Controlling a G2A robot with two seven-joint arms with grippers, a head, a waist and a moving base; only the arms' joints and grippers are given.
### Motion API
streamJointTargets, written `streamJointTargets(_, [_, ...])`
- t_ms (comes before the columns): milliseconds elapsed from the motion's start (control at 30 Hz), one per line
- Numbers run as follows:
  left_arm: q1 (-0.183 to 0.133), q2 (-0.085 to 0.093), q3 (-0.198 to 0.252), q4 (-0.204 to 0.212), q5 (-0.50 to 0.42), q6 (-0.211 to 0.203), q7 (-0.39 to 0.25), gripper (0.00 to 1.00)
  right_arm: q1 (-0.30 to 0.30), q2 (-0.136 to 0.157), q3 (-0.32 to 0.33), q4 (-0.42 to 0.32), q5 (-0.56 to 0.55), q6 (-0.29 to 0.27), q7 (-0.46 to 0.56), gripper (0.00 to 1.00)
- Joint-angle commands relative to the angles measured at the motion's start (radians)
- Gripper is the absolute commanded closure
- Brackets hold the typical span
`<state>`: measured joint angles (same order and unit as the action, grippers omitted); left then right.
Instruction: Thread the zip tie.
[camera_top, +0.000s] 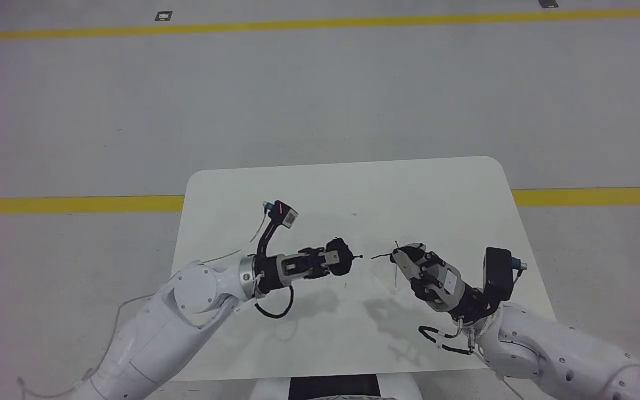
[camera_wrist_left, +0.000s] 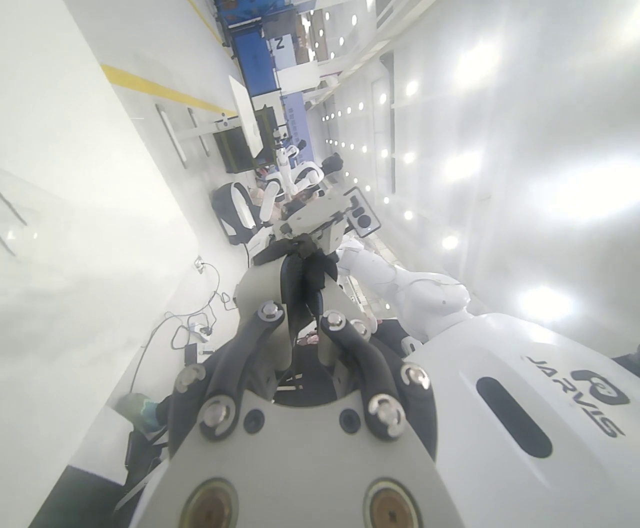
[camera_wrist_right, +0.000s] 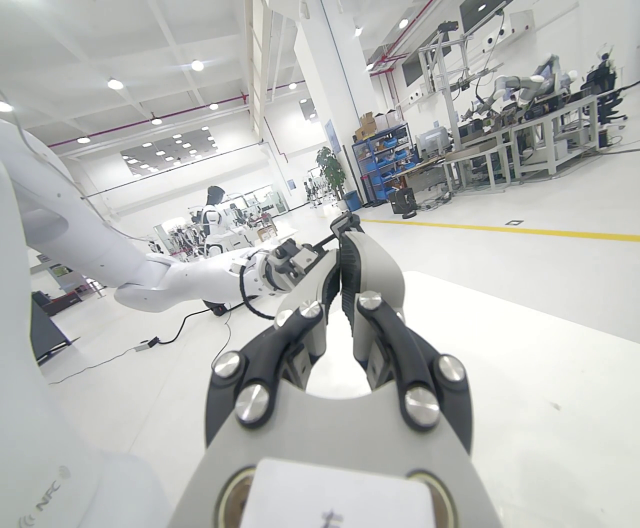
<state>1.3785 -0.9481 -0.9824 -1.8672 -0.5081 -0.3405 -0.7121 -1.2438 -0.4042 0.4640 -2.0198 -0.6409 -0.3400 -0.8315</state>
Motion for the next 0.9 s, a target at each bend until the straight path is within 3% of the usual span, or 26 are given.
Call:
streamJointTargets(0, [-0.013,-0.005,-0.005,-0.012,-0.026,0.001,-0.006,1.00,0.000,0.000,0.000,0.000,0.000,0.000,0.000,1.00])
streamJointTargets(133, [-0.023,-0.014,-0.022,-0.027,-0.056,0.001,-0.010,1.00,0.000,0.000,0.000,0.000,0.000,0.000,0.000,1.00])
streamJointTargets(867, [-0.023,-0.014,-0.022,-0.027,-0.056,0.001,-0.010,1.00,0.000,0.000,0.000,0.000,0.000,0.000,0.000,1.00])
